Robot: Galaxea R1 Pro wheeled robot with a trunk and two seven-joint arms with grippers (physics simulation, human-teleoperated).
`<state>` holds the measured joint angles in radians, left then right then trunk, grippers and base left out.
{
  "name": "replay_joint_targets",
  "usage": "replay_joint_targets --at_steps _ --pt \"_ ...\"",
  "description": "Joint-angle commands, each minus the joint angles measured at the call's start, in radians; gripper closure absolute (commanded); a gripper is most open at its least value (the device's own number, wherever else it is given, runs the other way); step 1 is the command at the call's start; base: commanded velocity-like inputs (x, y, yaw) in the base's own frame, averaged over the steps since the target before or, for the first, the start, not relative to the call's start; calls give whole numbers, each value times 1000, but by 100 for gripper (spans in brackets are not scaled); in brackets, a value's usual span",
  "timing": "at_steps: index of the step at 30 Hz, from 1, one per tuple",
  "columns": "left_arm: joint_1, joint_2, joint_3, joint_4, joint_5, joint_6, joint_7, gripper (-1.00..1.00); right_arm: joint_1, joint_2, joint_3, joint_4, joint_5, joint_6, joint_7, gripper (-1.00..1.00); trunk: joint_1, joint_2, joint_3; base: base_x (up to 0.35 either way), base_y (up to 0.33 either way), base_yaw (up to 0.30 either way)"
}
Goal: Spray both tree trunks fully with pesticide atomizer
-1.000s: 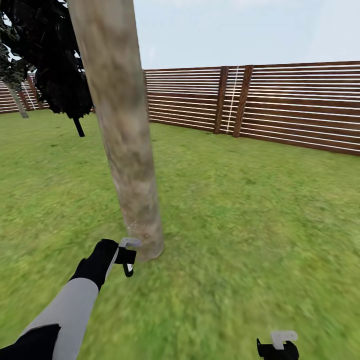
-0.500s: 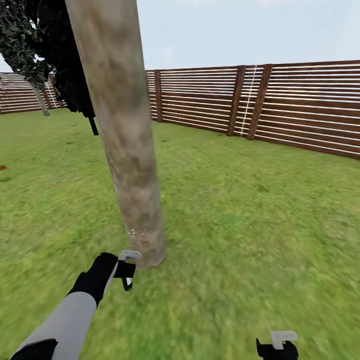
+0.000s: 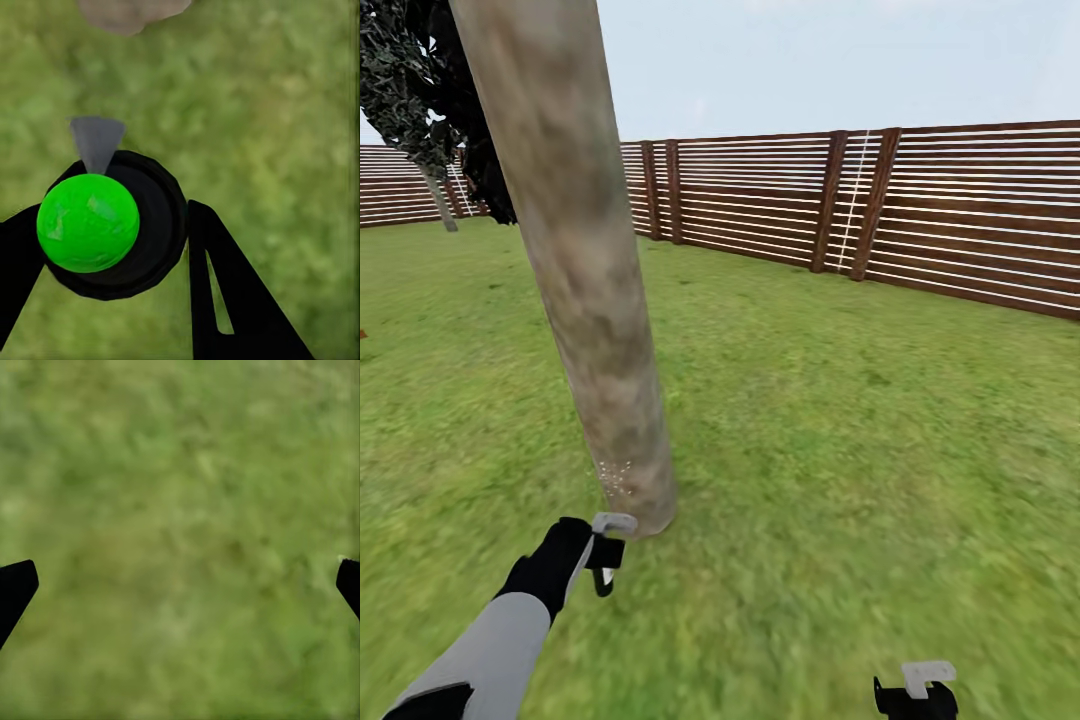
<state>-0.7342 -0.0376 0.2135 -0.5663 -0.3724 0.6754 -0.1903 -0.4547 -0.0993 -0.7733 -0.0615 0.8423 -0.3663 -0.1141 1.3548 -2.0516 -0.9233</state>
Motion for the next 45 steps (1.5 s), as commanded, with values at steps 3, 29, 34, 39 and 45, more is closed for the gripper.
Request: replay_joint_targets --at_steps 3,29,34,39,45 --pt "-1 -4 6 -1 19 2 -9 100 -1 2 -6 3 10 -3 -7 -100 0 0 -1 0 -2 124" --pt "-8 -53 5 -49 30 -6 5 100 -1 2 -4 3 16 -3 -5 -100 0 0 -1 26 -177 87" --pt "-9 -52 7 -50 30 -7 5 100 -1 3 -4 3 17 -3 -6 -100 0 0 4 -247 -199 104" --pt "-9 -51 6 -53 30 -7 5 100 -1 3 -4 3 17 -3 -6 -100 0 0 11 -33 -198 115" --pt "-9 -49 10 -78 30 -6 6 100 -1 3 -4 4 17 -3 -6 -100 0 0 20 241 -157 115"
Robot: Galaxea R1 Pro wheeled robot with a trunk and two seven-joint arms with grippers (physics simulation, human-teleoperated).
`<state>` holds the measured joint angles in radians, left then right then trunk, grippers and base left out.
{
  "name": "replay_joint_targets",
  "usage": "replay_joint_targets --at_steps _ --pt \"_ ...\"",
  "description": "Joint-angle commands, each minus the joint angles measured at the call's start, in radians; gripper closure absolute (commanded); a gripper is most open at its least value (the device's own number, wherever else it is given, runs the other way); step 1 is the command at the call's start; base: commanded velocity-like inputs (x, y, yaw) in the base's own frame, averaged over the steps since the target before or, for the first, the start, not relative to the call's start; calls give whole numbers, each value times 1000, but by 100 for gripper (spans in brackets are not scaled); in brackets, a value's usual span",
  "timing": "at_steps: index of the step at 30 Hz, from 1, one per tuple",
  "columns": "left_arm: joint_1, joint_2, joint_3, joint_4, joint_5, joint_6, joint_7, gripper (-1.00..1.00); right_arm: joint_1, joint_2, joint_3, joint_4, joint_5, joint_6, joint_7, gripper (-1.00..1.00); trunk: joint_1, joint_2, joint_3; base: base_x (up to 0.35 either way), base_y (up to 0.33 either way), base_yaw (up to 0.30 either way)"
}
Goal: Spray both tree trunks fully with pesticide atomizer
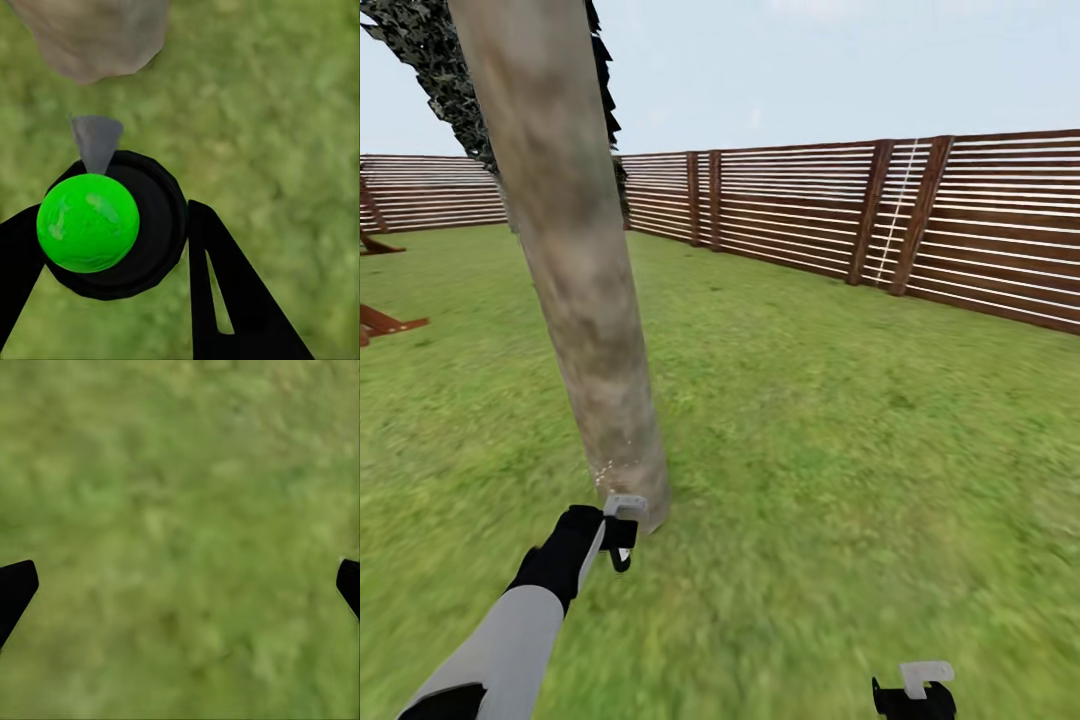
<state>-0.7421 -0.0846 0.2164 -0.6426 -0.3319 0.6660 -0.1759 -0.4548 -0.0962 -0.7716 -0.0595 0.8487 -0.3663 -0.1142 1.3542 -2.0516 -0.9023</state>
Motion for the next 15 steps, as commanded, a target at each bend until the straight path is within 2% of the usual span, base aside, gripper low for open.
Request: replay_joint_targets --at_steps 1,4,5,7,9,15 --pt "-1 -1 7 -2 -10 4 -9 100 -1 0 -6 2 11 -3 -5 -100 0 0 1 294 -112 115" --pt "3 7 2 8 -15 6 -8 100 -1 0 -6 1 10 -3 -5 -100 0 0 2 298 -89 47" --pt "4 21 2 11 -15 6 -8 100 -1 0 -6 1 10 -3 -5 -100 0 0 2 306 -77 8" --pt "4 65 2 11 -15 13 -10 100 -1 0 -6 1 10 -3 -5 -100 0 0 2 215 -37 3" --pt "5 91 1 14 -17 19 -10 100 -1 0 -6 1 10 -3 -5 -100 0 0 2 45 -7 1" --pt "26 97 0 38 -14 20 -10 100 -1 0 -6 1 10 -3 -7 -100 0 0 2 5 -1 38"
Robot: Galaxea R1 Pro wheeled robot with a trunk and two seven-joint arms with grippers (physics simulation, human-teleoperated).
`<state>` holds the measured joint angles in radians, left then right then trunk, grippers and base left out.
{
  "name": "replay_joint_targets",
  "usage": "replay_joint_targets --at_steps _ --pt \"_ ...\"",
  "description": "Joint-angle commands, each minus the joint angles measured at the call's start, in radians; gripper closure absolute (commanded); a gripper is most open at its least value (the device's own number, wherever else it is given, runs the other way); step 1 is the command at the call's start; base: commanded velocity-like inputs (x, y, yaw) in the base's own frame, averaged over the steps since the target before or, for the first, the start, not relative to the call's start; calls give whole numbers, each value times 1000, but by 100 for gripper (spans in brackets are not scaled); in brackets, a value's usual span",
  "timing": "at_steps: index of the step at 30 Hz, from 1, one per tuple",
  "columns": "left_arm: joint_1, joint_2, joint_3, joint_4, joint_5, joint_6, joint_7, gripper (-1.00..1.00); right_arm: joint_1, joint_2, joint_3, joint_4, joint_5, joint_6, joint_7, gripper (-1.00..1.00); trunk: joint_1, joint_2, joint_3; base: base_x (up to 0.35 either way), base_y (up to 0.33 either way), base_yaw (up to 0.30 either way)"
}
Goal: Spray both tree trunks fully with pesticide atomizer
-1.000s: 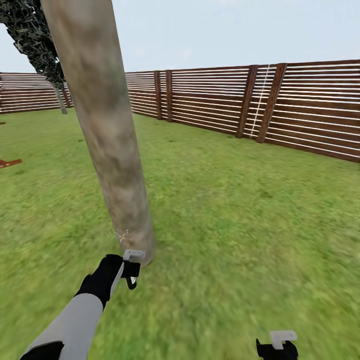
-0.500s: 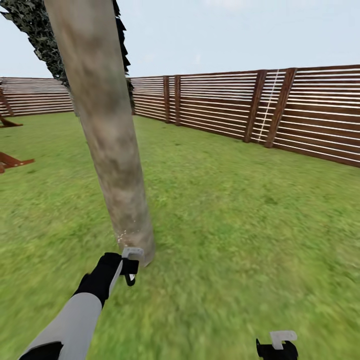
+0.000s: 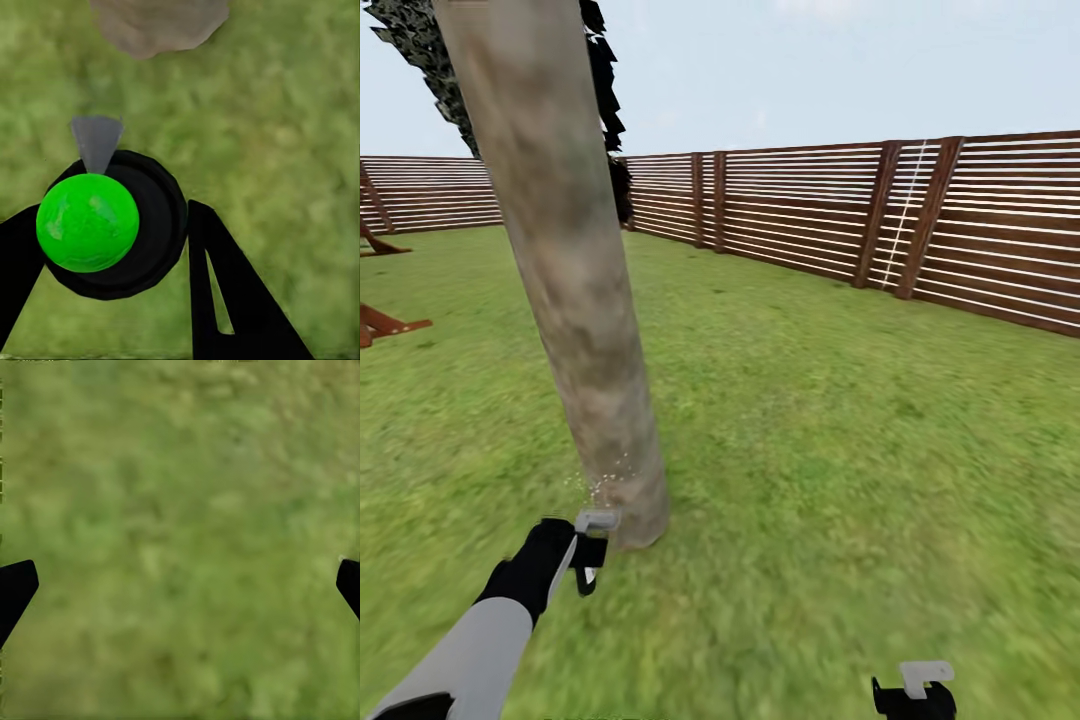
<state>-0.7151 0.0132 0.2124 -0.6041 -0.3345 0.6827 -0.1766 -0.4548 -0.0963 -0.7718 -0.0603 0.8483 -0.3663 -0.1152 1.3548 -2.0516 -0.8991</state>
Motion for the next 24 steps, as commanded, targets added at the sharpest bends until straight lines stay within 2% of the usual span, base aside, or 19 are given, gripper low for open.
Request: replay_joint_targets --at_steps 1,4,9,12,14,19,22,23,24 --pt "1 -1 4 15 -10 3 -9 100 -1 0 -6 2 10 -3 -6 -100 0 0 -1 0 0 217" --pt "2 -1 4 46 -10 -4 -9 100 -1 0 -6 2 10 -3 -6 -100 0 0 -1 0 0 259" --pt "0 -6 6 32 -8 -5 -15 100 -1 0 -6 2 8 -3 -6 -100 0 0 -1 0 0 111" --pt "-10 15 4 -51 -10 8 -24 100 -1 0 -6 2 9 -3 -6 -100 0 0 -1 0 0 7" --pt "-16 60 -4 -88 -12 43 -34 100 -1 0 -6 2 9 -3 -6 -100 0 0 -1 0 0 1" --pt "-82 72 -11 -96 -15 64 -45 100 -1 0 -6 2 11 -3 -6 -100 0 0 -1 0 0 0" --pt "-88 73 -15 -88 -17 64 -55 100 -1 -2 -6 3 12 -3 -6 -100 0 0 -1 0 0 0" --pt "-89 75 -25 -87 -17 64 -70 100 -1 -3 -6 2 12 -3 -5 -100 0 0 -1 0 0 0" --pt "-89 87 -49 -86 -18 65 -99 100 -1 -3 -6 2 12 -3 -5 -100 0 0 -1 0 0 0"
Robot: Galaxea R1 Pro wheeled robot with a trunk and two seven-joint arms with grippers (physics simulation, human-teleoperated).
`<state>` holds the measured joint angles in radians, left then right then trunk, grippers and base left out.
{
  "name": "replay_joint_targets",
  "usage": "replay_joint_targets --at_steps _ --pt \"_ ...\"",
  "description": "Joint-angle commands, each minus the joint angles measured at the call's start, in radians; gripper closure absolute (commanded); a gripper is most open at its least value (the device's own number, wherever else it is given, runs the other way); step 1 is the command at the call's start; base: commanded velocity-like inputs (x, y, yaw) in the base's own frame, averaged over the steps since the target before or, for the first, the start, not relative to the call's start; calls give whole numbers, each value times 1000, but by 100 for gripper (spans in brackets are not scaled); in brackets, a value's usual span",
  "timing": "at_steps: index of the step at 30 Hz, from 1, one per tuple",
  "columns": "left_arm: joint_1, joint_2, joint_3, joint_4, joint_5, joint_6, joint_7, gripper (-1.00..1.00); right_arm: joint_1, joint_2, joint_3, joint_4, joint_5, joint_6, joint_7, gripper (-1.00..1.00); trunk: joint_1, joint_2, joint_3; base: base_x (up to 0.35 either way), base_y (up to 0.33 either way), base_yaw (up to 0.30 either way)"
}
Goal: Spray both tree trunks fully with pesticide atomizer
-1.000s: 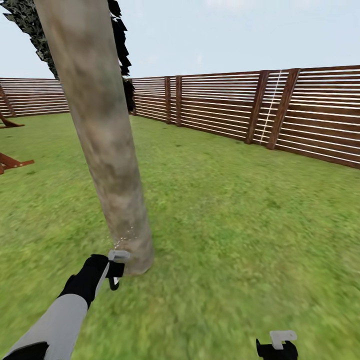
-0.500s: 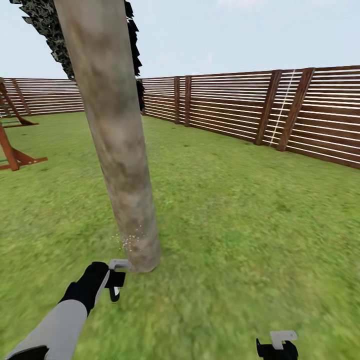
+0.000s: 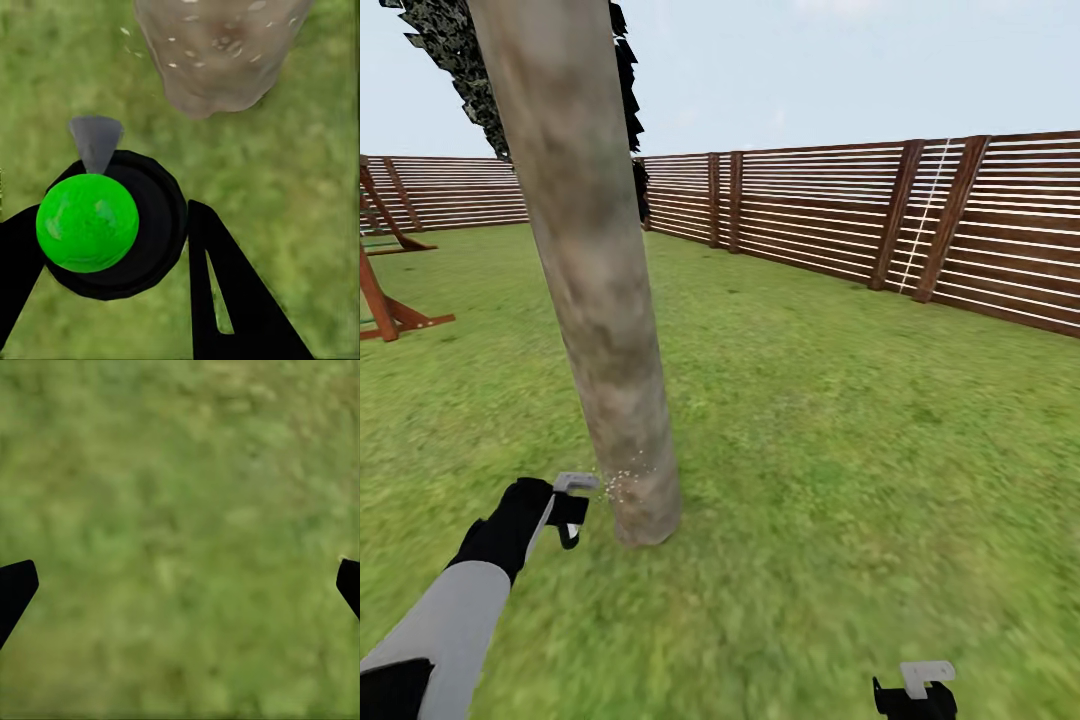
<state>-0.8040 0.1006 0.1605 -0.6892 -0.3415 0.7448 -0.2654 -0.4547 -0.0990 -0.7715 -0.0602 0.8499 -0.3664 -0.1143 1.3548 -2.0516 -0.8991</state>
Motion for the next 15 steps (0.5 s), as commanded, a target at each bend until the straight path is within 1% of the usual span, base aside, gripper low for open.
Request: replay_joint_targets --at_steps 1,3,5,6,11,15 --pt "0 37 -53 0 -10 19 -70 100 -1 -1 -6 3 11 -3 -5 -100 0 0 -1 0 0 0" --pt "1 67 -82 0 -11 37 -127 100 -1 -1 -6 2 11 -3 -5 -100 0 0 -1 0 0 0" --pt "5 85 -94 -2 -12 44 -170 100 -1 -1 -6 3 11 -3 -5 -100 0 0 -1 0 0 0" --pt "7 88 -96 -4 -12 45 -179 100 -1 -1 -6 3 11 -3 -5 -100 0 0 -1 0 0 0" --pt "12 79 -99 -9 -8 48 -188 100 -1 -1 -5 3 11 -3 -5 -100 0 0 -1 4 -1 0" --pt "12 76 -96 -10 -6 48 -189 100 -1 0 -5 3 11 -3 -5 -100 0 0 -1 152 -147 0"
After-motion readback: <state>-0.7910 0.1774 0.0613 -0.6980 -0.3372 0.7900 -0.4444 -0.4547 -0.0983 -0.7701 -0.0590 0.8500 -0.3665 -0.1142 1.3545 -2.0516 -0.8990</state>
